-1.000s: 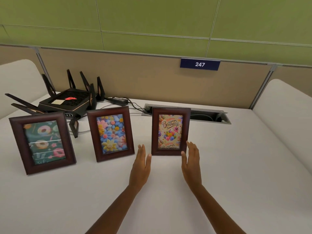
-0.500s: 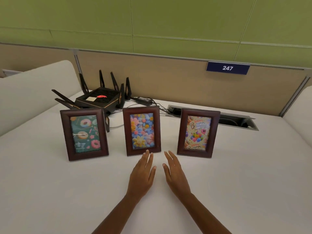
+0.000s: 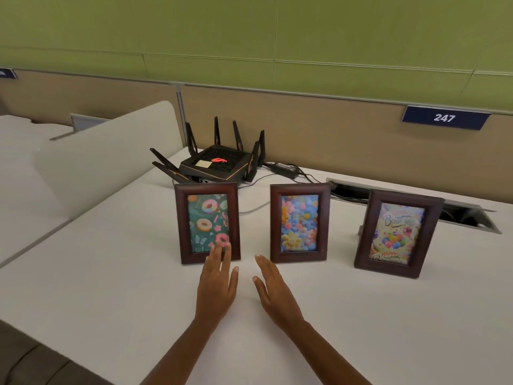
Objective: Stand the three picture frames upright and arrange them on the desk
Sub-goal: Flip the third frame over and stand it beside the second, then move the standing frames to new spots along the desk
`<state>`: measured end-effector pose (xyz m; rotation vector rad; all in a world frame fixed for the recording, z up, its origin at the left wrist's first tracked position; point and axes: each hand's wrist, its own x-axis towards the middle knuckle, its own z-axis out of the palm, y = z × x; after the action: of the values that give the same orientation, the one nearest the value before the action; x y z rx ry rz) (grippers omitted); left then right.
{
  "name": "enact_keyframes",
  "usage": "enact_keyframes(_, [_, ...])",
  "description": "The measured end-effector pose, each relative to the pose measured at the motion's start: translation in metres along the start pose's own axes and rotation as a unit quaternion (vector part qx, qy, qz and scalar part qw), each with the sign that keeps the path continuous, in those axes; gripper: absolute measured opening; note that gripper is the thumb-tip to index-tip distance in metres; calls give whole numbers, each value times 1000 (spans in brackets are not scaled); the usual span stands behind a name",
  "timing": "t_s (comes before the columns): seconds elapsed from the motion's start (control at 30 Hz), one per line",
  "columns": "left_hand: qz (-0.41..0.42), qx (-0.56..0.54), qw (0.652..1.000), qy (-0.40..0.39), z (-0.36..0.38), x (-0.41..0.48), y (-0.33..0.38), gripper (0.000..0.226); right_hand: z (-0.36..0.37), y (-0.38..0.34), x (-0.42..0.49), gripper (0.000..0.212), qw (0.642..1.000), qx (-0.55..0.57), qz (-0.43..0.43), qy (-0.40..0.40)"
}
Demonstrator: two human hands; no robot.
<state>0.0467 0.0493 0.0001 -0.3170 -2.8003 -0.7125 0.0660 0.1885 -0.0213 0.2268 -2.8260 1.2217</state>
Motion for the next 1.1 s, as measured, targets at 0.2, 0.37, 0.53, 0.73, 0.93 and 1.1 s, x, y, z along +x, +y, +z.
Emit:
enact_keyframes(0.2, [-78, -52, 994, 61, -15, 12, -47, 76, 19, -26, 30, 54, 995, 84, 42, 35])
enact_keyframes(0.37, [-148, -106, 980, 83, -16, 25, -78, 67, 29, -34, 53, 59, 979, 153, 121, 61])
enact_keyframes(0.53, [-156, -230, 960, 14, -15, 33, -93, 78, 40, -41, 69, 64, 969, 195, 139, 62])
enact_keyframes(0.73, [-178, -368, 912, -37, -20, 47, -99, 67, 43, -43, 85, 53, 949, 271, 138, 82])
enact_keyframes(0.93, [-182, -397, 899, -44, -22, 60, -113, 41, 38, -41, 106, 23, 929, 328, 150, 78])
enact_keyframes(1.1, [-172, -400, 900, -41, -24, 69, -121, 29, 35, -42, 113, 17, 907, 387, 150, 65])
